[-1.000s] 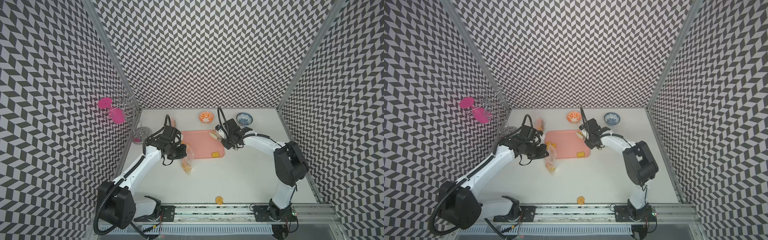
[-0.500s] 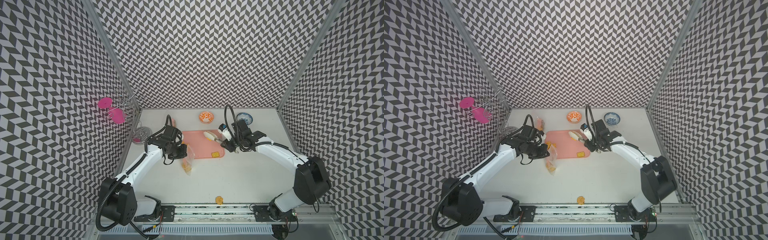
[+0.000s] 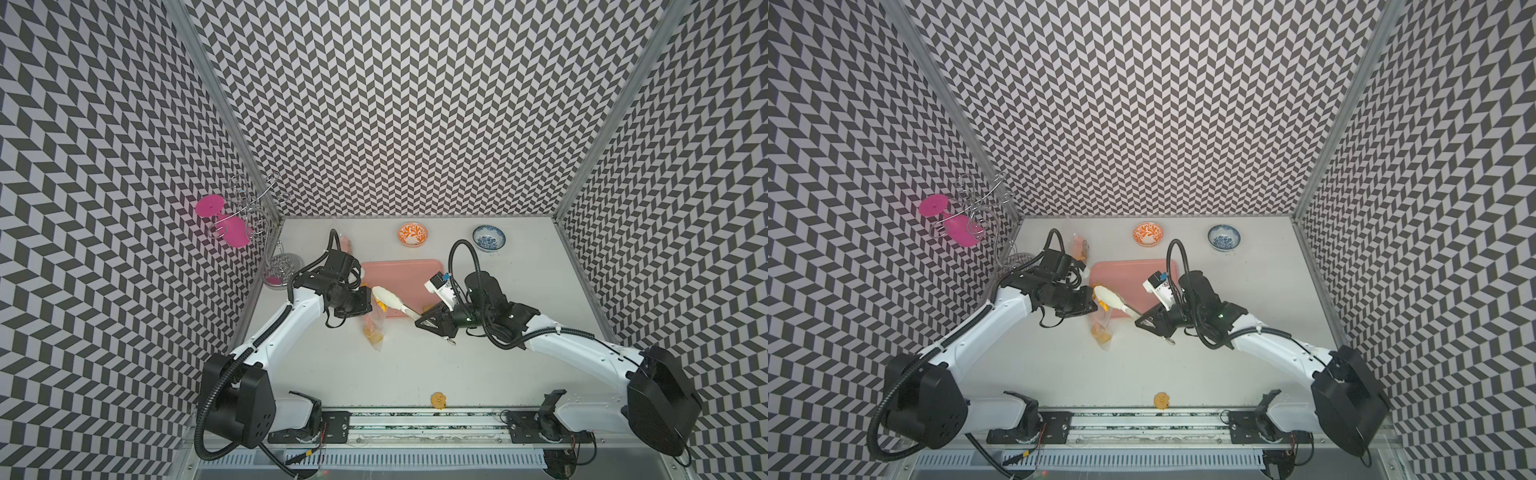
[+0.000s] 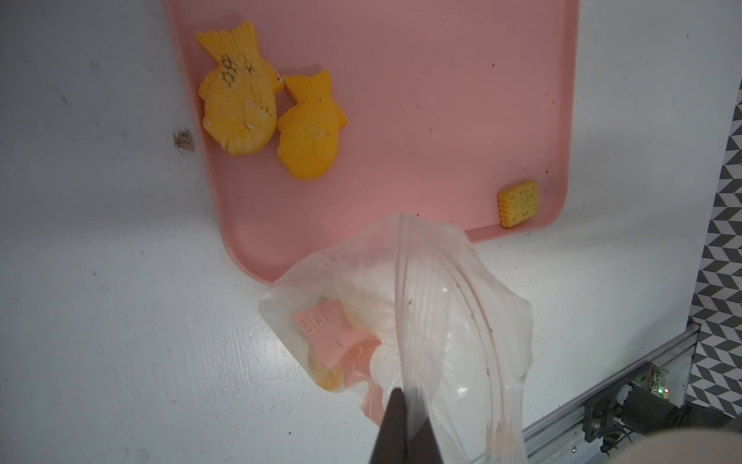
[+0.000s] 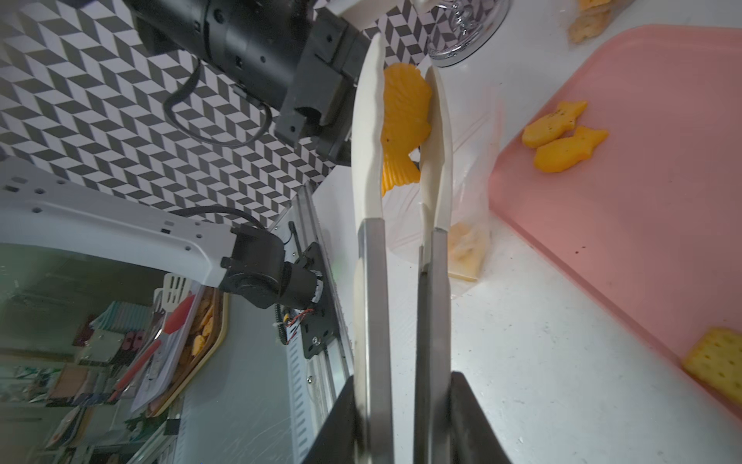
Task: Put the cookies into a resealable bag to prevent moisture
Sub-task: Place the cookie in the ziploc bag.
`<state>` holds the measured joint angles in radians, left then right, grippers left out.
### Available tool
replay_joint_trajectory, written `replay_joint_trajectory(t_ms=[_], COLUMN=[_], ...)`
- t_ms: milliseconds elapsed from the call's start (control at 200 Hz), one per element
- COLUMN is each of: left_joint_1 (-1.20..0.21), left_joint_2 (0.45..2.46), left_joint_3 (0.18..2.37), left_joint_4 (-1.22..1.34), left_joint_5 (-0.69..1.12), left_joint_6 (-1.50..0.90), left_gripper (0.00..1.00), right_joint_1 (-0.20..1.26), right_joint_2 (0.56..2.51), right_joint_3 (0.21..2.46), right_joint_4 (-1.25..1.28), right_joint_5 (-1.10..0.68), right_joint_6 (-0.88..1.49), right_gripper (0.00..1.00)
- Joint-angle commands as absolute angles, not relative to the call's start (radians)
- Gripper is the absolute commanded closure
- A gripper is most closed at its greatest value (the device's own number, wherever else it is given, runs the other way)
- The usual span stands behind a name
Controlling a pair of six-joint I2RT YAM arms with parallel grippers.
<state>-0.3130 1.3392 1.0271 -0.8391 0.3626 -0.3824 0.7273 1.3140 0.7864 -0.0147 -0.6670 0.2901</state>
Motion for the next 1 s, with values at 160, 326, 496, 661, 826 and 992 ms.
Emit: replay_joint_trajectory(t_ms=[160, 326, 496, 661, 826, 992], left_joint_1=[-0.297, -0.290, -0.278, -0.270, -0.265, -0.265], left_joint_2=[1.282, 1.261, 1.251, 1.253, 1.252, 1.250], left_joint_3=[1.064, 1.038, 1.032, 1.032, 1.050, 1.059], left_joint_4=[-0.867, -0.859, -0.859, -0.871, -0.890, -0.899], left_joint_5=[0.388, 0.423, 0.429, 0.413, 0.390, 0.380], left_joint_6=[-0.389, -0.390, -0.391, -0.378, -0.367, -0.362], left_gripper=[1.00, 1.00, 1.00, 1.00, 1.00, 1.00], right_joint_1=[0.752, 0.753, 0.755, 0.753, 0.727, 0.665], right_joint_2=[1.374, 1.403, 1.406, 1.383, 1.329, 1.237], right_joint_3=[0.803, 0.826, 0.839, 0.860, 0.885, 0.918], right_joint_4=[0.154, 0.117, 0.084, 0.037, -0.062, -0.327], right_joint_5=[-0.650, -0.649, -0.640, -0.619, -0.559, -0.353], right_joint_6=[0.325, 0.295, 0.272, 0.248, 0.208, 0.088], right_gripper=[0.72, 0.68, 0.61, 0.54, 0.54, 0.54])
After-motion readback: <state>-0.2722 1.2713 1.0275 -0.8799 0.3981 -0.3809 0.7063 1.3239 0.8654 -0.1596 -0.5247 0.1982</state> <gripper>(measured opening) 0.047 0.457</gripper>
